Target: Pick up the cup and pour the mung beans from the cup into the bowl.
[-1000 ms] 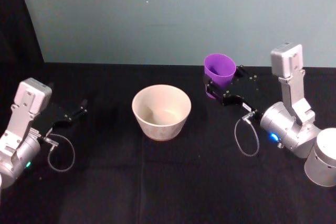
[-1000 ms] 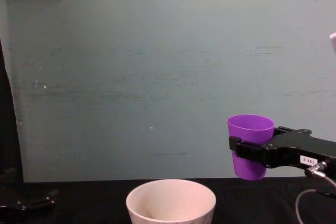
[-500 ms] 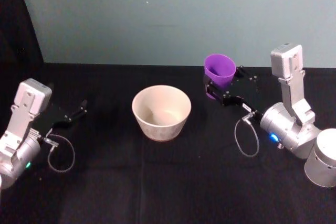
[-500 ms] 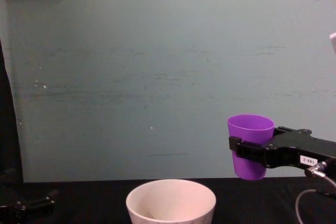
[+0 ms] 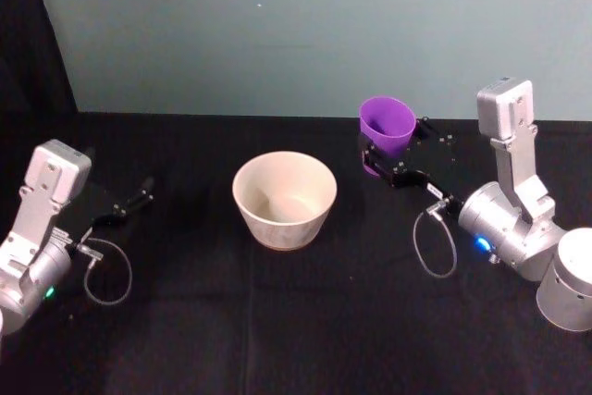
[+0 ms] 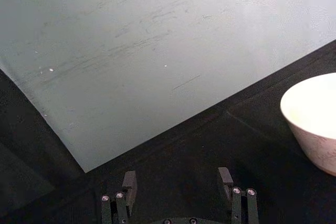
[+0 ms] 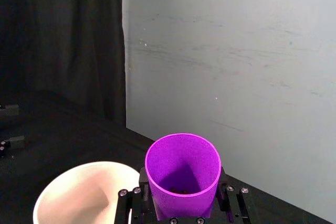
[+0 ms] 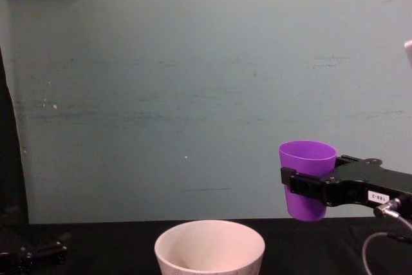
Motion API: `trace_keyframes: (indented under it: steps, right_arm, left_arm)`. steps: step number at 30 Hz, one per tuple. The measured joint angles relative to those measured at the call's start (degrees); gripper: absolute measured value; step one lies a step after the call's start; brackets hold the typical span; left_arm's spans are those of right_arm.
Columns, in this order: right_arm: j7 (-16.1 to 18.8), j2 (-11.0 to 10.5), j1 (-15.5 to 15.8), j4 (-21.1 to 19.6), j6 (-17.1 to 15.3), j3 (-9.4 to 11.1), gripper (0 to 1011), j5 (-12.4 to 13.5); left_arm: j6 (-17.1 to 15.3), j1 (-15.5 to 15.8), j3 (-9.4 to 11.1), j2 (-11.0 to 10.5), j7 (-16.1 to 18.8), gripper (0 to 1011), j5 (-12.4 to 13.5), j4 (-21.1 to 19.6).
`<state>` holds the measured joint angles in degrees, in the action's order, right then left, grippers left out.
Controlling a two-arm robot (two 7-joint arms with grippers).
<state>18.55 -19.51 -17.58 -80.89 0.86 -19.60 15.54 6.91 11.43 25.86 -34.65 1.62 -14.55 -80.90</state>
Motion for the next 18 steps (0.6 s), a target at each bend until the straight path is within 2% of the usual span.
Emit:
trace_keyframes:
  steps: [13, 18]
  right_arm:
    - [0.0, 0.0, 0.0, 0.0, 0.0, 0.0, 724, 0.0]
    - [0.0, 0.3, -0.8, 0.1, -0.4, -0.5, 724, -1.9]
  left_arm:
    - [0.0, 0.0, 0.0, 0.0, 0.0, 1012, 0.0, 0.0]
    - [0.0, 0.0, 0.0, 0.0, 0.0, 1011, 0.0, 0.0]
